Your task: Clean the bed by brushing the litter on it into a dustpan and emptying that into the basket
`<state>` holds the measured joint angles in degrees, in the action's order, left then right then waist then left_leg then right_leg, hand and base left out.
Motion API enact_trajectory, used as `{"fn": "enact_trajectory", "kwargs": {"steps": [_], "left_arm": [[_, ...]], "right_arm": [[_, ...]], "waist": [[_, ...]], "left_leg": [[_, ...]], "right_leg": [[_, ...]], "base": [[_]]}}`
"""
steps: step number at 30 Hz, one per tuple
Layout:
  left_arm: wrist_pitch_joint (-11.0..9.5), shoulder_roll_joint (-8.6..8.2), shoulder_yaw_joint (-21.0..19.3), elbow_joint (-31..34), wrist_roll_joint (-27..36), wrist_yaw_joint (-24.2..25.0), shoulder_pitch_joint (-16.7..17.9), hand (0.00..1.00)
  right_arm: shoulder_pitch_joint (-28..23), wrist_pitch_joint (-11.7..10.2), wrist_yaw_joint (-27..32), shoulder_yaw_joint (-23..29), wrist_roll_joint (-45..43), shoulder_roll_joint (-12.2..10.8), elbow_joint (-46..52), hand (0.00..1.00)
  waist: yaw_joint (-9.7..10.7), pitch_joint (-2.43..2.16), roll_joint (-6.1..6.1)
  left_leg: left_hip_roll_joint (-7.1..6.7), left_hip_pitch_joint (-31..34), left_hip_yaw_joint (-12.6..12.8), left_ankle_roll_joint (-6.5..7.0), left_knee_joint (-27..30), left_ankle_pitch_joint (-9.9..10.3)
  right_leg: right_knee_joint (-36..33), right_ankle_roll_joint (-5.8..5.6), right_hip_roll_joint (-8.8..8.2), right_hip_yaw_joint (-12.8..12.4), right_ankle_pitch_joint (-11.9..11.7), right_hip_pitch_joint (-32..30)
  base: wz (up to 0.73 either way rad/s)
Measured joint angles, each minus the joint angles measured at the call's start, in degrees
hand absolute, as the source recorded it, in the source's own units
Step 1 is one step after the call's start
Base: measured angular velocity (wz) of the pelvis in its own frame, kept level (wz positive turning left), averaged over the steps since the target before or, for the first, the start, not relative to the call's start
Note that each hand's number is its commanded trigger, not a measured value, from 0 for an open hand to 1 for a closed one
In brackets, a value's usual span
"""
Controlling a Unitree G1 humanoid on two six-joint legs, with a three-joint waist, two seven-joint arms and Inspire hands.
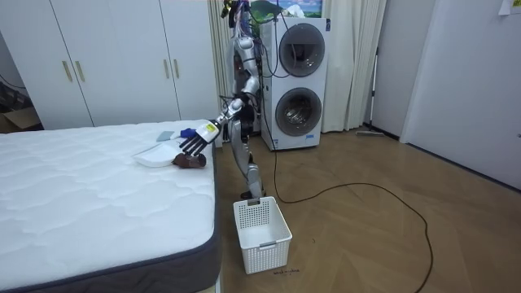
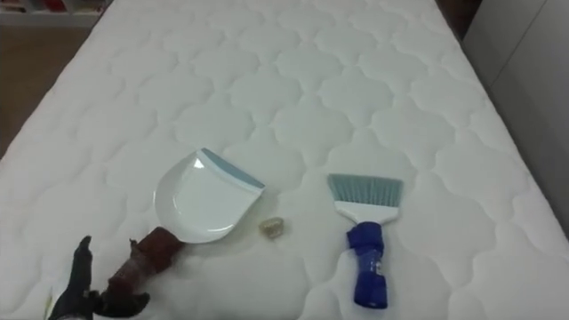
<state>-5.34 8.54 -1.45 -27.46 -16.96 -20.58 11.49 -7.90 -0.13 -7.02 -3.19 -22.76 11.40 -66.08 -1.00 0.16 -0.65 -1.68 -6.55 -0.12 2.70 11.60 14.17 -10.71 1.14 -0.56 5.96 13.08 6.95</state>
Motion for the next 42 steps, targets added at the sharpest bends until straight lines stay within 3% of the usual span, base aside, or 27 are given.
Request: {"fn": "enact_trajectory", "kwargs": {"steps": [3, 13, 17, 26, 29, 32, 42], "left_arm": [[-1.73, 0.0, 0.67, 1.25, -0.05, -0.36, -0.33, 0.0], [-2.34, 0.36, 2.43, 1.23, -0.03, -0.37, -0.46, 0.0], [-2.39, 0.31, 5.1, 0.18, -0.04, 0.21, -0.52, 0.0], [-2.22, 0.29, 6.12, -0.09, -0.01, 0.28, -1.55, 0.0], [-2.17, 0.26, 6.28, -3.74, 0.01, 0.28, -3.9, 0.0], [-2.14, 0.28, 6.26, -9.5, 0.0, -0.08, -7.15, 0.0], [-2.13, 0.36, 7.13, -17.81, -0.14, -1.3, -9.53, 0.0]], "right_arm": [[0.08, -0.22, -0.03, 0.02, -0.01, 0.1, -0.06, 0.0], [-0.22, -0.3, -1.65, -0.1, -0.02, -0.02, -0.79, 0.0], [-1.02, 0.33, -1.99, -0.11, 1.34, -0.33, -0.89, 0.0], [-1.12, 1.69, -2.37, -0.1, 2.04, -0.52, -1.1, 0.0], [-0.55, 2.48, -1.94, -0.15, 2.69, -0.53, -1.59, 0.0], [1.16, 2.66, -1.25, -0.18, 5.04, -0.49, -2.56, 0.0], [3.83, 1.8, 1.29, -1.48, 7.01, -0.35, -5.22, 0.0]], "waist": [[0.96, -0.02, 0.15], [2.31, 0.18, -0.18], [2.69, 0.19, -0.16], [4.08, 0.07, 0.11], [4.0, -0.06, 0.43], [3.97, 0.14, 0.92], [4.1, 0.26, 0.85]], "left_leg": [[0.04, -0.39, -0.01, 0.0, -0.21, -0.01], [0.09, -1.2, 0.89, 0.0, -0.32, 0.0], [0.09, -1.06, 0.9, 0.0, -0.29, 0.0], [0.48, 1.78, 1.42, 0.0, 0.24, 0.0], [0.52, 2.55, 1.59, 0.0, 0.27, 0.0], [0.59, 4.22, 1.96, -0.01, 0.68, -0.01], [0.75, 6.39, 1.46, -0.08, 0.6, -0.05]], "right_leg": [[0.1, 0.0, 0.16, -0.16, 0.0, 0.42], [0.04, -0.03, 0.27, -1.14, -0.04, 0.71], [-0.02, -0.03, 0.3, -1.15, -0.06, 0.58], [-0.12, 0.22, 0.57, -1.07, -0.61, -2.09], [-0.32, 0.23, 0.59, -1.26, -0.63, -3.15], [-1.07, 0.23, 0.62, -1.51, -0.63, -5.18], [-1.09, 0.24, 0.65, -0.89, -0.63, -6.87]], "base": [[-0.04], [-0.04], [0.0], [-0.01], [-0.04], [-0.07], [0.01]]}}
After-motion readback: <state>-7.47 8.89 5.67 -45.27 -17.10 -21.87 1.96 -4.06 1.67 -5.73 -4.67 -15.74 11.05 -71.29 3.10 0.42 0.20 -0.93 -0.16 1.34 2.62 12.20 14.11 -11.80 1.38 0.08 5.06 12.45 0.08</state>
